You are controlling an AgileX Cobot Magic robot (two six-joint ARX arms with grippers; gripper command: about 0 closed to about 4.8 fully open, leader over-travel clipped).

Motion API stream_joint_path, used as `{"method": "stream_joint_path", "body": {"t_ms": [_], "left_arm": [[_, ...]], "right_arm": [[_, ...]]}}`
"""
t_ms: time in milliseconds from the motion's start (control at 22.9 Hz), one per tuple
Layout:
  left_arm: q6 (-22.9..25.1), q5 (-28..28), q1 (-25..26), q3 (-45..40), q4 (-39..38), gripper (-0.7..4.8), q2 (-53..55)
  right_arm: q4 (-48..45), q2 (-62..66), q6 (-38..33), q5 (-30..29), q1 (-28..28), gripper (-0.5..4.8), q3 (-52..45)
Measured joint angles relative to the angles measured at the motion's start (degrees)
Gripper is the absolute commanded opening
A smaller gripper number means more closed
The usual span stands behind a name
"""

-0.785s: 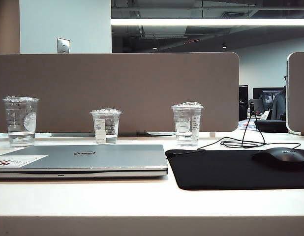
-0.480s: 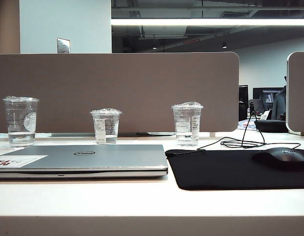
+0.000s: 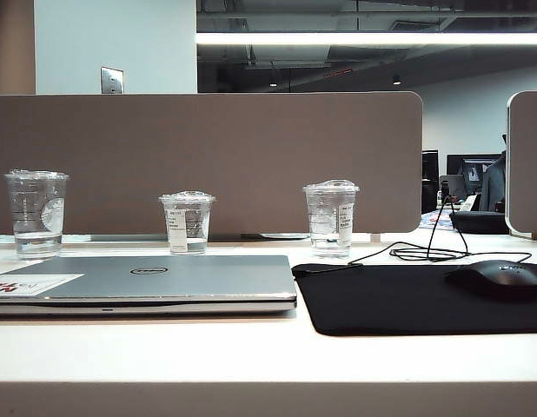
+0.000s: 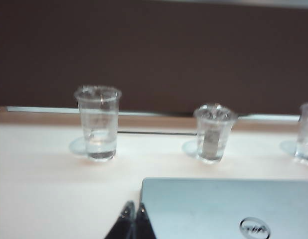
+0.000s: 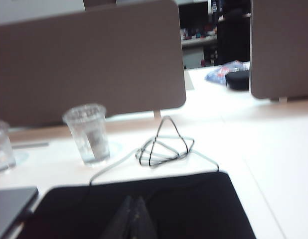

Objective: Pick up the coffee cup on the right and place it on the right side of the laptop.

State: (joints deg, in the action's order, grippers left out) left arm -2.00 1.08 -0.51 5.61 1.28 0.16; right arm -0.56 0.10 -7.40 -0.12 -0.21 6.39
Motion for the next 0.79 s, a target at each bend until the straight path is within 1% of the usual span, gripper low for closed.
{"method": "stream_joint_path", "body": {"t_ms": [87,218,305,393,480,654,698,785], "left_arm": [[-1.4,0.0,0.0,3.3,-1.6,-0.05,0.0],[-2.1,0.0,0.0,7.0,-2.5,-0.05,0.3],[-3.0,0.1,0.0,9.6,-3.3,-0.06,1.6],[-3.9,1.3,0.0,12.3,-4.1,-0.05,4.3],[-4.2,7.2,0.0,17.7,-4.5,-0.05,11.9],[-4.3,12.8,0.0,22.9,-4.9,-0.05,20.1],[-4.3,14.4,0.0,25.1,-4.9,-0.05,23.4],[-4.2,15.1,-0.4,27.1,-5.0,-0.05,26.1]], "right_arm": [[0.0,0.2,-0.1,0.0,0.0,-0.06,2.3],[0.0,1.6,-0.1,0.0,0.0,-0.06,4.7],[0.0,3.8,-0.1,-0.9,0.0,-0.06,6.4],[0.0,6.3,-0.1,-2.4,0.0,-0.06,7.9],[-0.3,12.7,1.3,-6.0,0.0,-0.06,11.4],[-4.1,18.9,1.9,-7.6,0.0,-0.06,13.6],[-7.3,22.8,1.9,-7.6,0.0,-0.06,14.4],[-9.3,25.8,2.0,-7.6,0.0,-0.06,15.1]]}}
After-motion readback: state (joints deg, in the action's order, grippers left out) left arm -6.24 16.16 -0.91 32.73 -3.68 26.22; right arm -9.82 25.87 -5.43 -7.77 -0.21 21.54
